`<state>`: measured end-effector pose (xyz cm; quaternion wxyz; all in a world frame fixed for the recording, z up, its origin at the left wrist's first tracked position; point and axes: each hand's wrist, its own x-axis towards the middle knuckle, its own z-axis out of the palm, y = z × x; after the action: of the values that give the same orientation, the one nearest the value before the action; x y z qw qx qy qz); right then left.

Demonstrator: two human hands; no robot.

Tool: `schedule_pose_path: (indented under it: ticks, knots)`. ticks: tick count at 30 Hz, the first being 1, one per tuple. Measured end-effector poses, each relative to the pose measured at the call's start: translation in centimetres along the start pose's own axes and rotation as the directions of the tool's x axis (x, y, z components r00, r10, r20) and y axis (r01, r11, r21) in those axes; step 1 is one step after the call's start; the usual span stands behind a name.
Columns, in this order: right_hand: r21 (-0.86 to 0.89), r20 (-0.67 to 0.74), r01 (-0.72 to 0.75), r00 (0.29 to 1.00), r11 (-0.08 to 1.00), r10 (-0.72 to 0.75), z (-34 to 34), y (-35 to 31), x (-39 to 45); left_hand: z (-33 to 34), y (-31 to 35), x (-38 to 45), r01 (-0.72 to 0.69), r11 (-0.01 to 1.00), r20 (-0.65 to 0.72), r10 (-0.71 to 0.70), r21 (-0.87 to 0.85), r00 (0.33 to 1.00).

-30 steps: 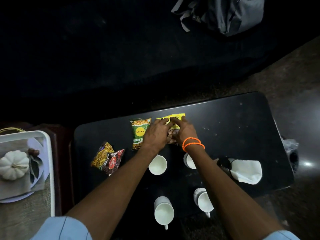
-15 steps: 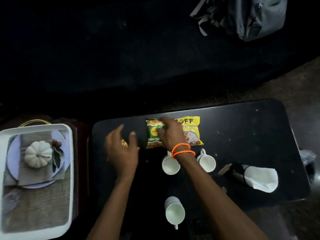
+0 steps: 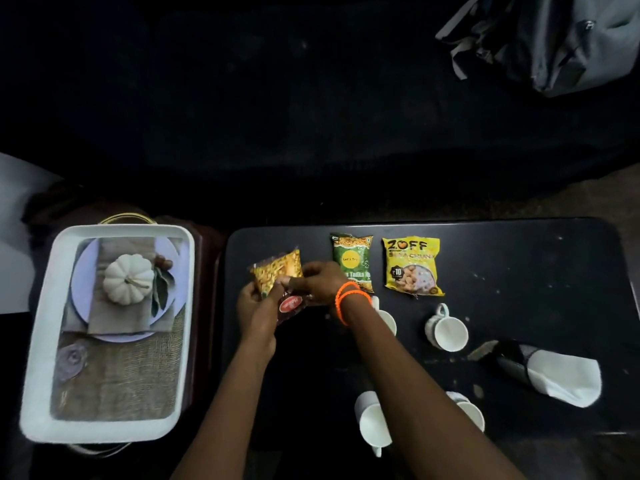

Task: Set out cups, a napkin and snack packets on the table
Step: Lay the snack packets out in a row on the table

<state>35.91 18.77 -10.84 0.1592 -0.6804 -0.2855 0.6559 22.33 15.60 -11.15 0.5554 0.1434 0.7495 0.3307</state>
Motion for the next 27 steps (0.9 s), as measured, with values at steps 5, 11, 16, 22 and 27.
schedule_pose_path:
  ticks: [5,11,16,22,27]
  knots:
    - [0.238,-0.028,0.141,0.99,0.961,-0.138,-6.4,-0.8,-2.2,4.4,3.7,-1.9,-0.268,0.958,0.22,0.24,0.106,0.945]
    - [0.409,-0.27,0.276,0.947,0.87,-0.173,-18.1,2.7,-5.0,15.0,4.6,-5.7,-0.407,0.881,0.511,0.241,0.242,0.825]
    - [0.514,-0.409,0.223,0.912,0.828,0.008,-27.9,8.2,-7.1,21.0,2.5,-6.7,-0.857,0.247,0.808,0.292,0.453,0.511]
    - [-0.088,-0.567,-0.118,0.823,0.989,0.047,-32.0,11.6,-6.2,23.9,0.7,-6.0,-0.885,-0.133,0.872,0.286,0.446,0.397]
    - [-0.383,-0.528,-0.046,0.83,0.923,-0.178,-29.7,12.7,-5.7,22.5,-1.3,-4.7,-0.85,-0.254,0.885,0.191,0.462,0.424]
